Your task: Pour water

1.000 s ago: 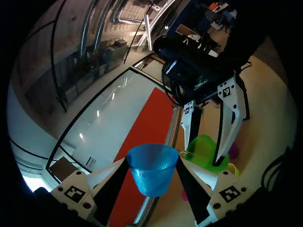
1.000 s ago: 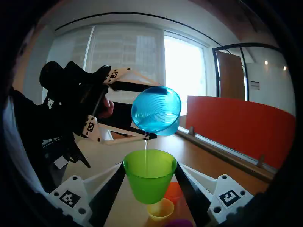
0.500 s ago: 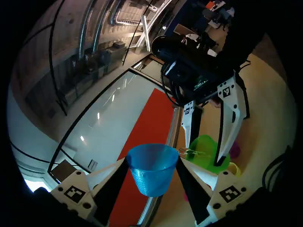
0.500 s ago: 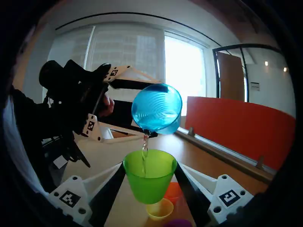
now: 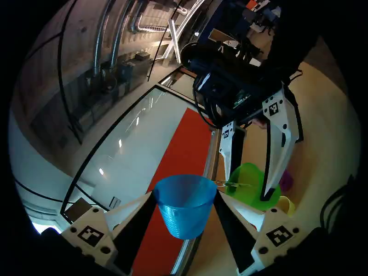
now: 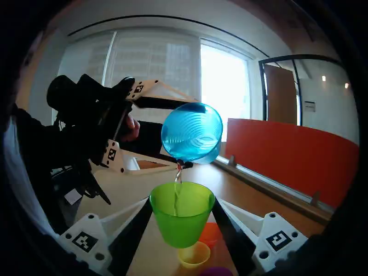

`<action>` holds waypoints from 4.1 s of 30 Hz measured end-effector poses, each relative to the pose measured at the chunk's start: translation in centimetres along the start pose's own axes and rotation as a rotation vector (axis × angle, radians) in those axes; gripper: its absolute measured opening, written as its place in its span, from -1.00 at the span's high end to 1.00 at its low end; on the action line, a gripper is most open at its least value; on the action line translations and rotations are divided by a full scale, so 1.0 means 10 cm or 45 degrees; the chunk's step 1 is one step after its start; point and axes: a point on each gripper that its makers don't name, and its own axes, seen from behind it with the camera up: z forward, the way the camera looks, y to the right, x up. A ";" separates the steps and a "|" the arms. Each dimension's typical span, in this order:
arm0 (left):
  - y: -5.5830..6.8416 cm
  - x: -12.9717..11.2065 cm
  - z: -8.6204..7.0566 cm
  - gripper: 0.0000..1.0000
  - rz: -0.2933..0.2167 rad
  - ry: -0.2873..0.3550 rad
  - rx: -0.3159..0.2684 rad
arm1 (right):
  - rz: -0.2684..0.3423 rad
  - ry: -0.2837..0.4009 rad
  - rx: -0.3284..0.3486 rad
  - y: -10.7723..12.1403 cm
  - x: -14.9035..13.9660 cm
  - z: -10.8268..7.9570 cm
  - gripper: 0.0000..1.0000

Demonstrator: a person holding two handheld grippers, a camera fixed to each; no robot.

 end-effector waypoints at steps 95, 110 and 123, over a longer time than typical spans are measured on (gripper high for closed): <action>-0.19 0.13 -0.02 -0.73 0.277 0.011 0.069 | -0.017 0.021 -0.004 -0.02 0.08 0.02 -0.83; -0.25 0.15 -0.04 -0.73 0.310 0.007 0.082 | -0.017 0.037 -0.007 -0.03 0.13 0.03 -0.83; -0.17 0.16 -0.05 -0.73 0.340 0.004 0.084 | -0.020 0.048 -0.005 -0.04 0.17 0.05 -0.83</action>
